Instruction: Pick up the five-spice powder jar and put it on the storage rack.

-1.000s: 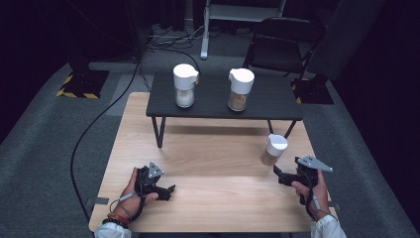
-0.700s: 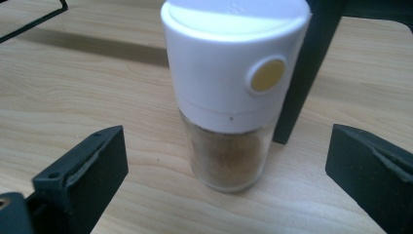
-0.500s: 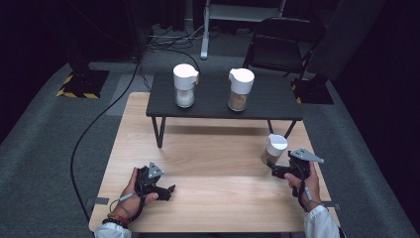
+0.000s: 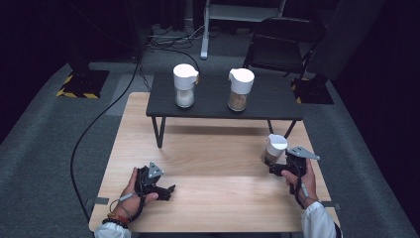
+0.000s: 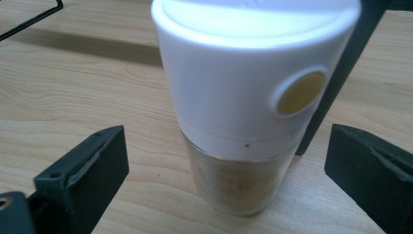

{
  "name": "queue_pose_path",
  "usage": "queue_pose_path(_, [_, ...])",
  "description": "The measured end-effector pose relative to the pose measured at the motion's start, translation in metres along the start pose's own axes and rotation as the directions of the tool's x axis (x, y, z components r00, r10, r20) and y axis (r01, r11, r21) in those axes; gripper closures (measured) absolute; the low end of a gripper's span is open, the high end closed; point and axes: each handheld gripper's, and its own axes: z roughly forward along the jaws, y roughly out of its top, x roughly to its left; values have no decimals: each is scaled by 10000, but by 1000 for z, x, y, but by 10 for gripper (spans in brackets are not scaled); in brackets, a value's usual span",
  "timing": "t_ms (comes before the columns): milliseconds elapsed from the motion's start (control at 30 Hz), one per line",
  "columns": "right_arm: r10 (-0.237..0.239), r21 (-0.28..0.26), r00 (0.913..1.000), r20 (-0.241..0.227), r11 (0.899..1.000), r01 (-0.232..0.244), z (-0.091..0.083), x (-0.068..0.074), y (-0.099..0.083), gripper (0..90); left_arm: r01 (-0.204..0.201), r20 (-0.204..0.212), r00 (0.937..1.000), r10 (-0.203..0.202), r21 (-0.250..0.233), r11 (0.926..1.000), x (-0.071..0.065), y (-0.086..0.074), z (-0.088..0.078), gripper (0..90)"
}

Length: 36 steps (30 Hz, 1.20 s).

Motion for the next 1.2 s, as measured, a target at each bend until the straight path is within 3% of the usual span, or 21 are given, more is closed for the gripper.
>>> queue_pose_path(433, [514,-45,9986,106,9987,-514,16,0,2,48,2,4,10000,-2,-2,10000,0,0,0,1])
queue_pose_path(667, [676,-268,9966,478,9974,-663,25,6,0,153,-2,-1,10000,2,1,10000,0,0,0,1])
queue_pose_path(900, [665,-543,9956,666,9965,-629,29,11,-3,263,-1,2,10000,1,-1,10000,0,0,0,1])
queue_pose_path(1200, [296,-791,9958,863,9966,-228,29,14,-8,290,-4,1,10000,4,1,10000,0,0,0,1])
